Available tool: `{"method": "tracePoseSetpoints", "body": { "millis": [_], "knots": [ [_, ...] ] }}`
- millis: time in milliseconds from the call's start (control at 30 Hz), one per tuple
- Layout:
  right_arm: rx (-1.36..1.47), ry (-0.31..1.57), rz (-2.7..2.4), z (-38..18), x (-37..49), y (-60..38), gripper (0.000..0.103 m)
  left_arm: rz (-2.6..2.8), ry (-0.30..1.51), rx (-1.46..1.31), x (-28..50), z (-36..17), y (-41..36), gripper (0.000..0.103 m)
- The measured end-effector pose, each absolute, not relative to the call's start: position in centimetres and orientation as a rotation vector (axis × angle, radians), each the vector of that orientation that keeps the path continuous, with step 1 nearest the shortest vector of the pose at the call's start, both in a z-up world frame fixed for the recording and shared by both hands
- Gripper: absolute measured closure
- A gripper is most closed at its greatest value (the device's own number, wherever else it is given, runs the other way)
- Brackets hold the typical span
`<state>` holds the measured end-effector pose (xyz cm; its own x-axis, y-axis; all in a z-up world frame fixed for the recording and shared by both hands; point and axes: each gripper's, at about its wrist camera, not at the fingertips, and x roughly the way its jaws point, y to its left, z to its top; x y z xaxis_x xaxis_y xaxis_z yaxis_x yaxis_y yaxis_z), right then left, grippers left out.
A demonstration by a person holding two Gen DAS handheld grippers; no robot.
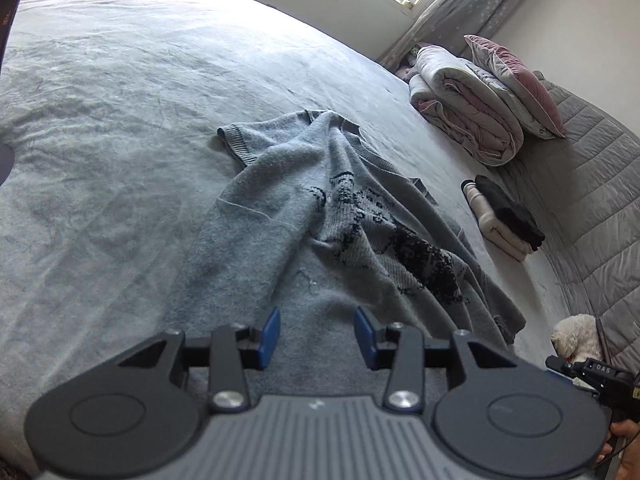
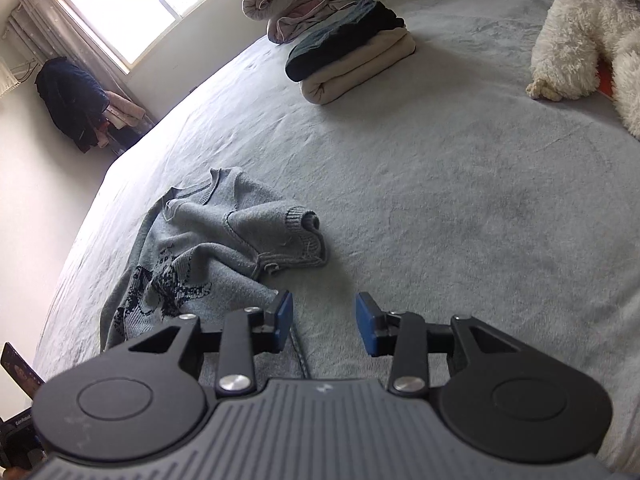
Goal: Fold clothes
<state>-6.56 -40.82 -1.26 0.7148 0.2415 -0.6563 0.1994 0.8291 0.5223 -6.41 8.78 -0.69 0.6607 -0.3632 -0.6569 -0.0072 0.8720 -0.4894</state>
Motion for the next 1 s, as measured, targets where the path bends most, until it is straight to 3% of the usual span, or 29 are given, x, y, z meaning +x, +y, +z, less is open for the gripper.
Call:
{"method": "tracePoseSetpoints", "body": {
  "millis": [500, 833, 867, 933, 1000],
  "knots": [
    [0.512, 0.799, 0.298, -3.6, 8.3, -42.4, 0.063, -0.3, 0.871, -0.392, 3.0, 2.0, 0.3, 0.061],
    [0.53, 0.772, 0.54, -6.8, 12.9, -40.6, 0.062, -0.388, 0.908, -0.422, 10.6, 1.8, -8.8, 0.06],
    [0.541, 0.768, 0.571, -7.2, 12.6, -40.6, 0.063, -0.398, 0.919, -0.423, 11.0, 1.5, -9.4, 0.06],
    [0.546, 0.763, 0.624, -7.7, 12.0, -40.3, 0.083, -0.411, 0.936, -0.417, 12.1, 0.7, -11.0, 0.058],
    [0.477, 0.739, 0.644, -6.9, 11.3, -39.6, 0.084, -0.413, 0.943, -0.418, 12.8, 0.1, -12.1, 0.057]
  ]
}}
